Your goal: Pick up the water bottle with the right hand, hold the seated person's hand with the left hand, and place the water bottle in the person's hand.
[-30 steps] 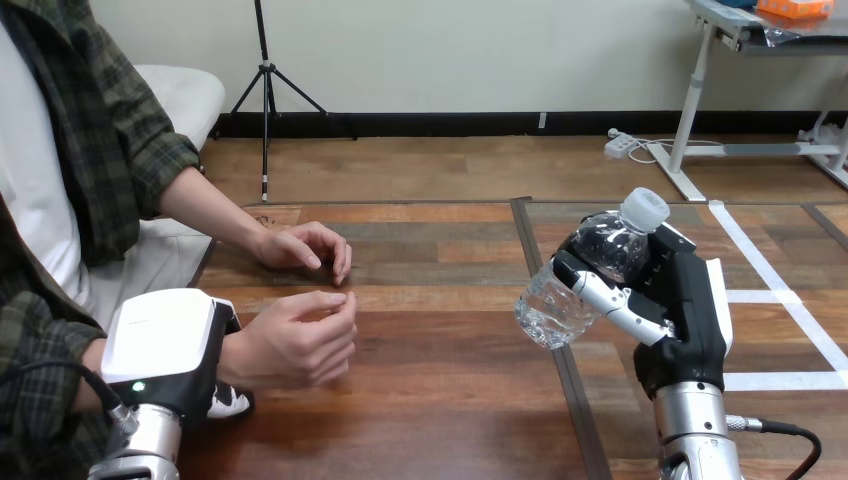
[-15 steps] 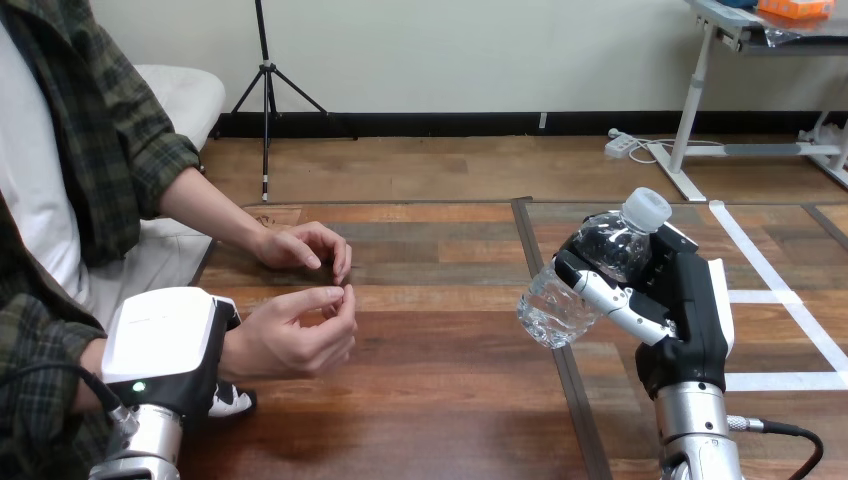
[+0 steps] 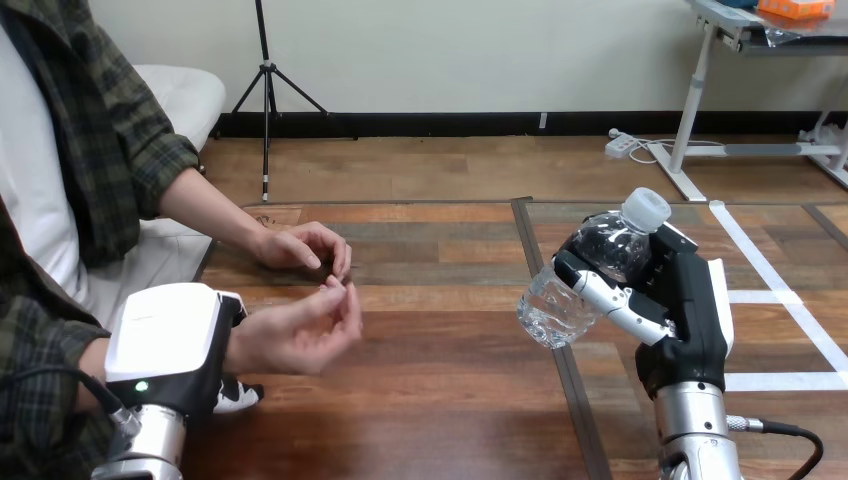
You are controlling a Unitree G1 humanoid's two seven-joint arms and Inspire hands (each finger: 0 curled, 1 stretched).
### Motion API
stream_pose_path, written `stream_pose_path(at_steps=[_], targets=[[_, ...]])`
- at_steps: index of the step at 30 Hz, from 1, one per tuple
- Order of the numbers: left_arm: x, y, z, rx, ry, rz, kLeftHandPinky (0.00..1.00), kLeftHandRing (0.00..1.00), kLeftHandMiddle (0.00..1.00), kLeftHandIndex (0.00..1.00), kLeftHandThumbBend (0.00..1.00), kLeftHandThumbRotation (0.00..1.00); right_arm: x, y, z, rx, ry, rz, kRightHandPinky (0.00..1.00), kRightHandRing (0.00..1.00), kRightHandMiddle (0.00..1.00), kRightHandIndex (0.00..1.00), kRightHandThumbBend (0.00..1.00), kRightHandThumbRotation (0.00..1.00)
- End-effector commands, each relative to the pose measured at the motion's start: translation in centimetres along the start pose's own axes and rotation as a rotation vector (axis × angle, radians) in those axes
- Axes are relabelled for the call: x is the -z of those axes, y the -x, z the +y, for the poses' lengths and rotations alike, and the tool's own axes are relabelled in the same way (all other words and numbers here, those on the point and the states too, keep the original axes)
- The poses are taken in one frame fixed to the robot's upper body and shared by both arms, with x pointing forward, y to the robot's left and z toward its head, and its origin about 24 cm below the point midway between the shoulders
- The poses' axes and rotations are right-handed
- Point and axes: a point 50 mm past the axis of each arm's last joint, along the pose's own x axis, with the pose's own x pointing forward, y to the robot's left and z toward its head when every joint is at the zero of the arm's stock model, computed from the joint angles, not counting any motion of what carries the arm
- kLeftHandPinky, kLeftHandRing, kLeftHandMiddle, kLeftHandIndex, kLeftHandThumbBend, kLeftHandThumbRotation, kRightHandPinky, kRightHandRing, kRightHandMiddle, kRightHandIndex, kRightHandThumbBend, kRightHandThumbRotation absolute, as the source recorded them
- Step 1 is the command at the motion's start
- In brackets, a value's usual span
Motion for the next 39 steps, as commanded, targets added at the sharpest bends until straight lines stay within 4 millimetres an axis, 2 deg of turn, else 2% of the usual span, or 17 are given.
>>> stream_pose_path(at_steps=[1,39], targets=[[-0.71,-0.30,0.77,-0.042,0.022,-0.033,0.28,0.33,0.40,0.48,0.82,0.00,-3.25,-2.66,0.69,-0.022,-0.004,-0.159,0.40,0.45,0.48,0.50,0.70,0.00],[-1.11,-0.27,1.18,-0.069,0.034,-0.057,0.30,0.35,0.40,0.47,0.82,0.00,-3.23,-2.81,0.97,-0.050,-0.035,-0.167,0.41,0.45,0.49,0.51,0.68,0.00]])
